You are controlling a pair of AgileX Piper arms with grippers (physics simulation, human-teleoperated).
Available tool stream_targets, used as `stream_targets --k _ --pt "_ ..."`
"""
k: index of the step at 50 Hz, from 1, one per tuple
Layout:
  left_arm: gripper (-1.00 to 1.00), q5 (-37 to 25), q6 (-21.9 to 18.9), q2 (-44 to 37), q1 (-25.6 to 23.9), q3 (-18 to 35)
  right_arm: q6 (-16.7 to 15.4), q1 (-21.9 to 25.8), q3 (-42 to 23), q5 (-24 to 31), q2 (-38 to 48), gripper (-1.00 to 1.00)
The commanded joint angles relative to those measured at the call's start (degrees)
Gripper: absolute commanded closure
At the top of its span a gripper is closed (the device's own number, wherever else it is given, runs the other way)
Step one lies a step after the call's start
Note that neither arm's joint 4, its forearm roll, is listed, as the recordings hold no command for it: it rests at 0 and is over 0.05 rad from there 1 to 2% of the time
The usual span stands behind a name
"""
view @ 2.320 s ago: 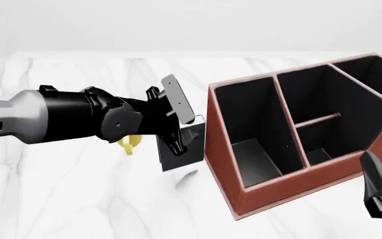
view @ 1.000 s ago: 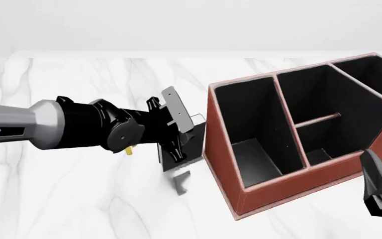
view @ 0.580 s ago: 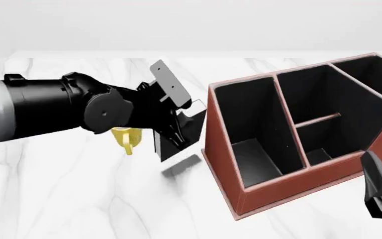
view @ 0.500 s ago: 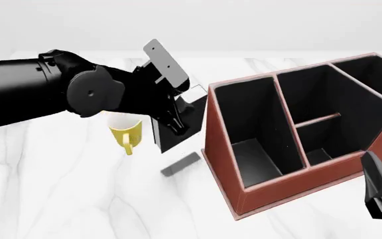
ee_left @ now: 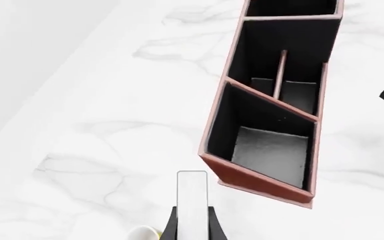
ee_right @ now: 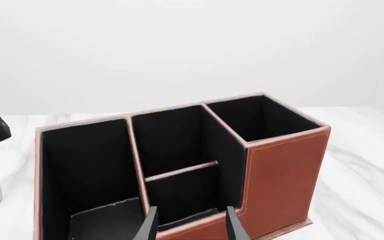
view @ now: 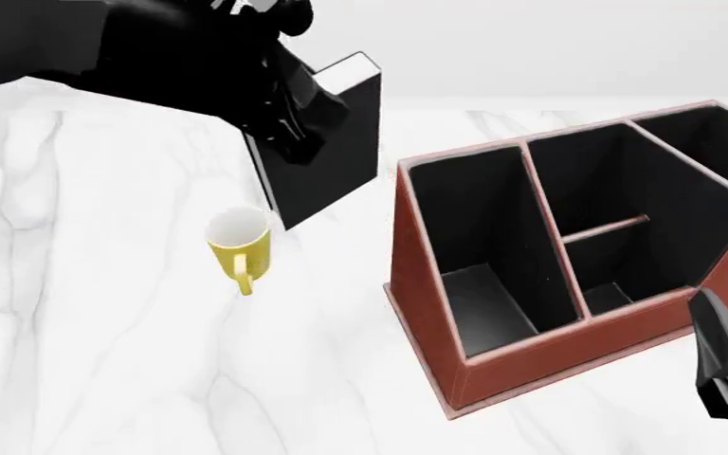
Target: Pick up the book and place it in the back compartment of the caddy.
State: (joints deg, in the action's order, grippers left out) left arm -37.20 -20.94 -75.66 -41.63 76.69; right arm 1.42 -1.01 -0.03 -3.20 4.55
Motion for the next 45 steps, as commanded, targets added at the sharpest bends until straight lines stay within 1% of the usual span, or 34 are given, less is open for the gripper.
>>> stream_targets --k 1,9,10,11,12,13,14,16,18,19,20,21,23,24,25,27,30,32,33,34,39,40,45 --pt "1.0 -3.56 -0.12 2.54 -2.37 6.01 -0.03 -0.02 0.03 0.27 -0.31 -1.0" --pt "1.0 -5.37 0.2 2.76 -5.67 9.05 -0.07 0.02 0.03 0.24 -0.3 -1.0" --pt "1.0 -5.83 0.71 2.53 -6.58 9.76 -0.05 0.01 0.03 0.22 -0.29 -1.0" --pt "1.0 -5.84 0.71 2.52 -6.58 9.78 -0.05 0.01 0.03 0.22 -0.28 -1.0" --pt "1.0 -5.55 -0.5 2.44 -6.57 9.71 -0.05 0.04 0.03 0.2 -0.28 -1.0" --pt "1.0 -5.87 -0.03 2.17 -7.14 10.2 -0.04 0.05 0.03 0.23 -0.32 -1.0" --pt "1.0 -6.22 -0.2 1.67 -7.95 11.49 -0.07 0.07 0.03 0.37 -0.48 -1.0" --pt "1.0 -6.62 -0.02 1.39 -8.76 12.25 -0.08 0.08 0.03 0.4 -0.52 -1.0" --pt "1.0 -7.19 -1.0 0.8 -9.79 13.65 -0.14 0.12 0.03 0.39 -0.52 -1.0" --pt "1.0 -7.81 -0.63 0.45 -10.27 14.78 -0.12 0.11 0.03 0.39 -0.52 -1.0" --pt "1.0 -9.13 -0.96 -0.39 -11.01 17.09 -0.14 0.12 0.03 0.23 -0.34 -1.0" --pt "1.0 -9.17 -0.96 -0.42 -11.01 17.17 -0.14 0.12 0.03 0.21 -0.32 -1.0" --pt "1.0 -9.89 -1.21 -1.5 -11.3 19.18 -0.14 0.12 0.03 -0.1 0.03 -1.0" --pt "1.0 -9.78 -1.92 -1.75 -11.65 19.45 -0.14 0.14 0.03 -0.16 0.09 -1.0" --pt "1.0 -10.12 -1.44 -2.55 -12.23 20.81 -0.15 0.17 0.03 -0.14 0.08 -1.0" --pt "1.0 -9.8 -2.21 -3.41 -12.94 21.73 -0.15 0.19 0.03 -0.07 0.0 -1.0" --pt "1.0 -9.14 -1.78 -5.72 -14.59 24.15 -0.11 0.2 0.03 0.12 -0.23 -1.0" --pt "1.0 -8.93 -1.7 -6.44 -15.0 24.68 -0.1 0.2 0.03 0.24 -0.37 -1.0" --pt "1.0 -8.24 -2.55 -6.87 -15.5 24.4 -0.12 0.21 0.03 0.38 -0.52 -1.0" --pt "1.0 -7.13 -1.9 -8.57 -16.25 25.29 -0.14 0.21 0.02 0.37 -0.52 -1.0" --pt "1.0 -4.52 -2.2 -11.54 -18.05 25.19 -0.08 0.18 0.02 0.18 -0.3 -1.0" --pt "1.0 -4.38 -1.58 -12.27 -18.35 25.6 -0.09 0.17 0.01 -0.26 0.17 -1.0" --pt "1.0 -2.49 -1.72 -15.49 -19.1 26.62 0.03 0.16 0.01 -0.48 0.43 -1.0"
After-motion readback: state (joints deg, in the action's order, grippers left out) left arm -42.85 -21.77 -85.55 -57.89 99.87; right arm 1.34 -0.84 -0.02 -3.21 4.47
